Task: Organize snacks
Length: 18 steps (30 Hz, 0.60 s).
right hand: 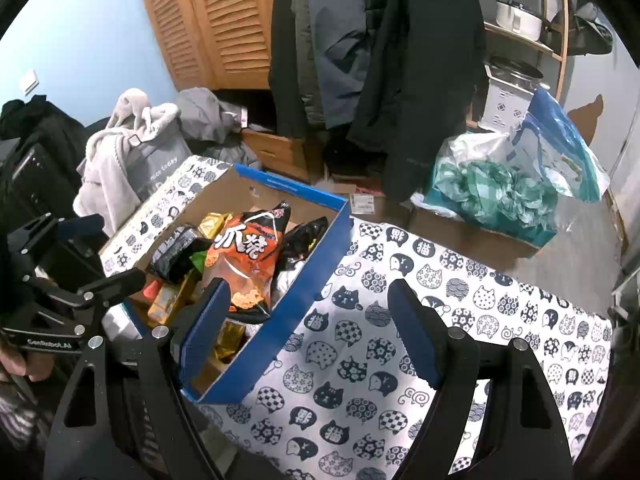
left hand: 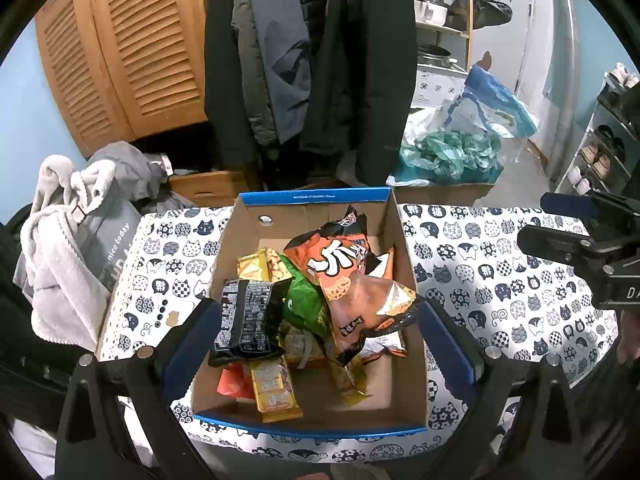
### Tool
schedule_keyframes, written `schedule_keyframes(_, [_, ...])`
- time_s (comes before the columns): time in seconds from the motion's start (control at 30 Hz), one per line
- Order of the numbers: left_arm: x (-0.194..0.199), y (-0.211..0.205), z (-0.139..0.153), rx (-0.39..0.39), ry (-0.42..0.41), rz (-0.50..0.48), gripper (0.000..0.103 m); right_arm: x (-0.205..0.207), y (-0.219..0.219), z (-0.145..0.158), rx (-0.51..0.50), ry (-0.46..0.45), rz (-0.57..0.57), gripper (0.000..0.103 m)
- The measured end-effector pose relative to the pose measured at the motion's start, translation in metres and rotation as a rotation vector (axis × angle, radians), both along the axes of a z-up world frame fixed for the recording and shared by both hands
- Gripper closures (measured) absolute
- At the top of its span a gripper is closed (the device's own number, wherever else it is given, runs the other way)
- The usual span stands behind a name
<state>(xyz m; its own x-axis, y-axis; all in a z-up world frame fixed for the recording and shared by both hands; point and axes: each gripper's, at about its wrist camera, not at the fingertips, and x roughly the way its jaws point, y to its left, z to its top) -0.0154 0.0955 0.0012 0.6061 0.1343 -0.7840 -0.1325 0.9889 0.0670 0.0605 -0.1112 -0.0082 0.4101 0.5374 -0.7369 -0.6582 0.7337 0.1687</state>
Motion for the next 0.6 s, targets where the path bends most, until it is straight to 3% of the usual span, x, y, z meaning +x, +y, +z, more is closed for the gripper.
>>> schedule_keyframes(0.6, [0.0003, 0.0007, -0.0017, 0.002, 0.006, 0.003, 0.004, -0.0004, 0.0006, -0.0007, -0.001, 0.001, 0.0, 0.023])
